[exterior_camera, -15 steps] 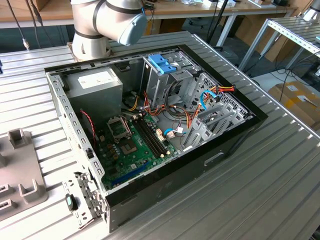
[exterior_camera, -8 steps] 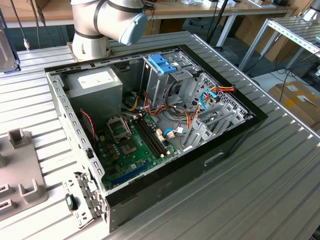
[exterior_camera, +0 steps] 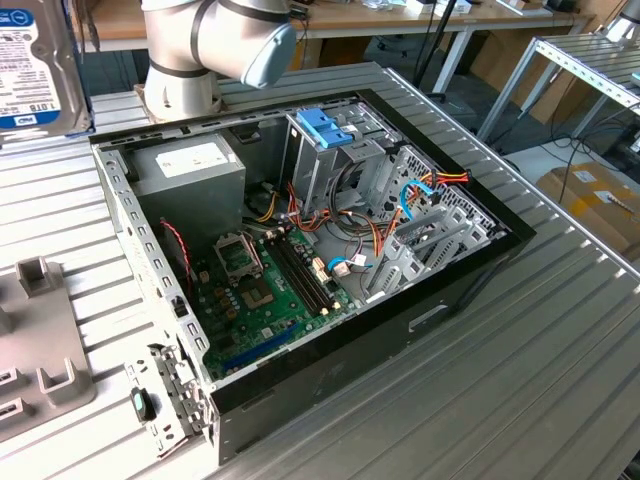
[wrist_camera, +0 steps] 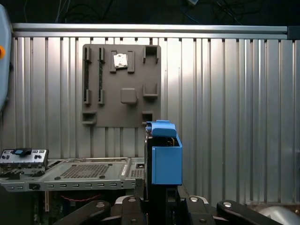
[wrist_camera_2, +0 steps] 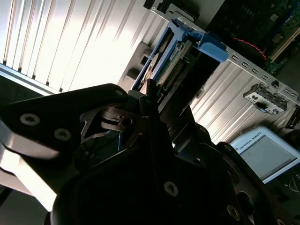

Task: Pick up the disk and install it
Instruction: 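Pick up the disk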

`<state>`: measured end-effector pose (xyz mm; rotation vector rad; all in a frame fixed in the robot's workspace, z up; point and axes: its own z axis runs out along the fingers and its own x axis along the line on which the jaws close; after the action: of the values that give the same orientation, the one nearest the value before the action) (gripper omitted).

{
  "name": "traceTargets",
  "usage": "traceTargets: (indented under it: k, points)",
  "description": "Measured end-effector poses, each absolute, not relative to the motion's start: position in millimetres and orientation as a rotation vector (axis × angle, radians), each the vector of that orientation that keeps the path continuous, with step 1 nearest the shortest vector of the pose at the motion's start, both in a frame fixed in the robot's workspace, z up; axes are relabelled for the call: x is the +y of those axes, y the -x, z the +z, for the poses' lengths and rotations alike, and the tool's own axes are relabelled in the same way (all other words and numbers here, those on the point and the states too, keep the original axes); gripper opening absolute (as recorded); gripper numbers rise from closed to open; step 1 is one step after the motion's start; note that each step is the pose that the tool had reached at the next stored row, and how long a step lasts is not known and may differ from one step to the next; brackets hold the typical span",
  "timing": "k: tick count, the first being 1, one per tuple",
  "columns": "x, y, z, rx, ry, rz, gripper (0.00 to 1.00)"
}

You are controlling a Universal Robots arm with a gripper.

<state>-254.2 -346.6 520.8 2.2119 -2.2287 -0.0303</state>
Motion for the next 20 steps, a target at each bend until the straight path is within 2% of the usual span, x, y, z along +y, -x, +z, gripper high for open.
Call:
traceTargets:
  k: [20]
  points:
    - [-347, 206, 521, -2.229, -2.212, -0.030, 0.35]
